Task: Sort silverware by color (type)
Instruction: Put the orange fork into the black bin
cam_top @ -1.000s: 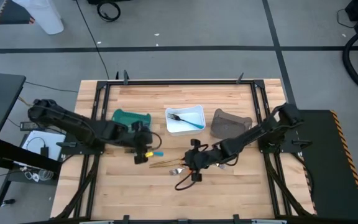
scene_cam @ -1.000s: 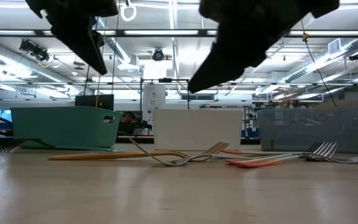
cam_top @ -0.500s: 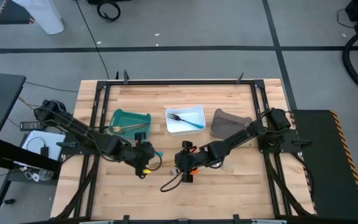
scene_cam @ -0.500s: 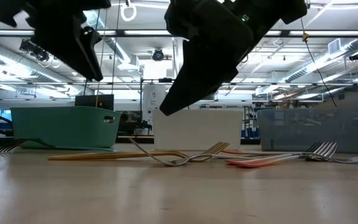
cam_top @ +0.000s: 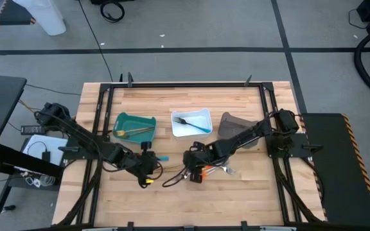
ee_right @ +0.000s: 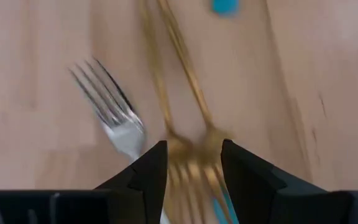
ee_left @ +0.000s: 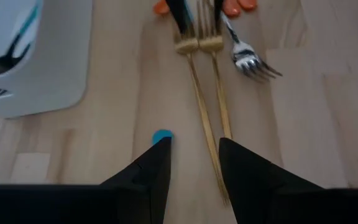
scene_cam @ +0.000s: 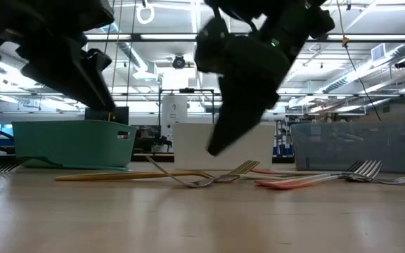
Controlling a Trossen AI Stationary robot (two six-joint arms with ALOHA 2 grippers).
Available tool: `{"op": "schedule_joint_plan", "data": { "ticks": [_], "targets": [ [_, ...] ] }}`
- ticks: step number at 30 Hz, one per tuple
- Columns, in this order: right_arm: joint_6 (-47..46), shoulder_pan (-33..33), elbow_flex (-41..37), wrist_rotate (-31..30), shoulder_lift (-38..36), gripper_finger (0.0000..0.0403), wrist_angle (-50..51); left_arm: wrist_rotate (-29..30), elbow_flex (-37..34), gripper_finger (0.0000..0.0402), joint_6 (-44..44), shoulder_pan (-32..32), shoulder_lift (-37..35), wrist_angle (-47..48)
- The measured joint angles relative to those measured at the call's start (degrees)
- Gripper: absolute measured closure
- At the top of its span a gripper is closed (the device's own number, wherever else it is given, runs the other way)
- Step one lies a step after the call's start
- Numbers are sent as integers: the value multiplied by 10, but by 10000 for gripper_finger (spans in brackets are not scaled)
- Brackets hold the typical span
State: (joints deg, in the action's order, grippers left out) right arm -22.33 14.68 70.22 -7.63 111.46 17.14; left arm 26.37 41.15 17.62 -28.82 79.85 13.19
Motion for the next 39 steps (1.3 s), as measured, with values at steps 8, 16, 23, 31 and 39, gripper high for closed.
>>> {"op": "schedule_joint_plan", "data": {
  "ticks": [8, 16, 23, 31, 39],
  "targets": [
    [-50, -10, 0, 14, -20, 245, 77, 21, -4, 257, 43, 0, 0, 4],
    [-90, -1, 0, -26, -68, 245, 163, 21, -4, 257, 47, 1, 0, 16],
    [-127, -1, -3, 16, -67, 245, 252, 21, -4, 257, 50, 1, 0, 13],
    [-157, 3, -26, 18, -66, 245, 268, 21, -4, 257, 59, 1, 0, 14],
    [-170, 3, -54, 33, -66, 247, 227, 21, -4, 257, 73, 1, 0, 3]
  ]
}}
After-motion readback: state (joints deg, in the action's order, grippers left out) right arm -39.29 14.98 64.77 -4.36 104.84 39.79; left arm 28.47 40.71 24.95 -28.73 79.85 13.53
